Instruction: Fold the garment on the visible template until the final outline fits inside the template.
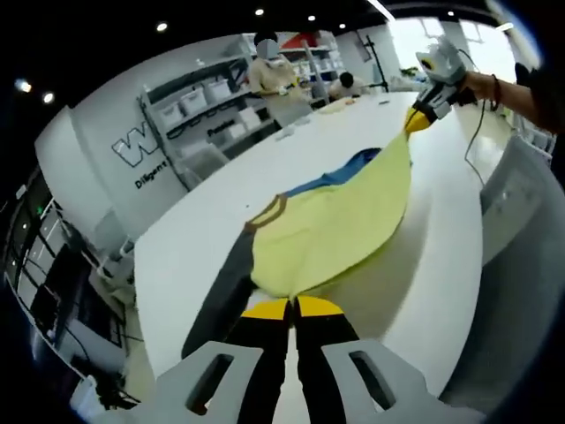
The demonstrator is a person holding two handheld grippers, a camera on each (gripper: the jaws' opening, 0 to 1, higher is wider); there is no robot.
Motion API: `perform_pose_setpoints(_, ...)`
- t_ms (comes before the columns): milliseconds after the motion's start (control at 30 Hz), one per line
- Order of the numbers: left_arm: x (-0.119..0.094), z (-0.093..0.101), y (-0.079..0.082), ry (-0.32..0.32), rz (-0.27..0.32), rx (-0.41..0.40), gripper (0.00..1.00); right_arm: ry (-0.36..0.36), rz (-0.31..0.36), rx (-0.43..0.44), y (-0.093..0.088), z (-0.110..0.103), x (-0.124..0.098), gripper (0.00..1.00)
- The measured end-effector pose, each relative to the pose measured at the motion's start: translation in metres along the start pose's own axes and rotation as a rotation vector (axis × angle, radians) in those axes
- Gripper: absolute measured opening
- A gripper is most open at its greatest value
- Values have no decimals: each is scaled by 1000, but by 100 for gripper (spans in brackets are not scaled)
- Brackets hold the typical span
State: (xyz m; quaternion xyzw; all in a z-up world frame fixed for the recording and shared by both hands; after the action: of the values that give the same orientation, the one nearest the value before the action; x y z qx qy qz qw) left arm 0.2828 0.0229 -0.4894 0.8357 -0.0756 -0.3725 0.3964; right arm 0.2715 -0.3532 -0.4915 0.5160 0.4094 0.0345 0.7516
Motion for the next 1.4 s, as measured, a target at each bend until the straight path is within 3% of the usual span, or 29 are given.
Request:
perform_pose_setpoints(167,-8,7,-10,-2,-28,16,3,45,19,4,-3,-9,-13,0)
perform_pose_setpoints(300,-14,15,-21,-48,-42,-8,2,60,-42,-99,-10,-19,-19,0)
perform_pose_setpoints(467,-17,33,-34,-115,-88,22,3,109,-123,-193,-25,-35,-19,0)
perform_pose_setpoints(667,-12,55,-53,-180,-144,-1,2,145,-228,-223,-53,-47,-9,0)
perform_pose_setpoints(800,-9,65,-67,-207,-204,5,2,152,-256,-172,-69,-49,-3,0)
perform_pose_setpoints(1067,-4,86,-83,-269,-250,6,2,161,-337,-120,-96,-45,3,0)
perform_pose_setpoints(1400,-1,96,-89,-246,-299,43,2,171,-361,-75,-113,-51,9,0)
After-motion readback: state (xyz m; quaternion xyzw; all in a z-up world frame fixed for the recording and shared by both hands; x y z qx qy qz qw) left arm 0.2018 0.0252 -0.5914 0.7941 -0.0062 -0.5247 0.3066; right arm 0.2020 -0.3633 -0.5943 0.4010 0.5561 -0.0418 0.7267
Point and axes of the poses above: the point that each gripper's makers call its tool centre point, and the gripper's own axes: x roughly forward along the fingers, z roughly to its right, y roughly out of its top, the point moved 7 cm from there along -x, roughly backward along the fingers, and after that the axes turned 1 degree about x, right-handed, at the moved point
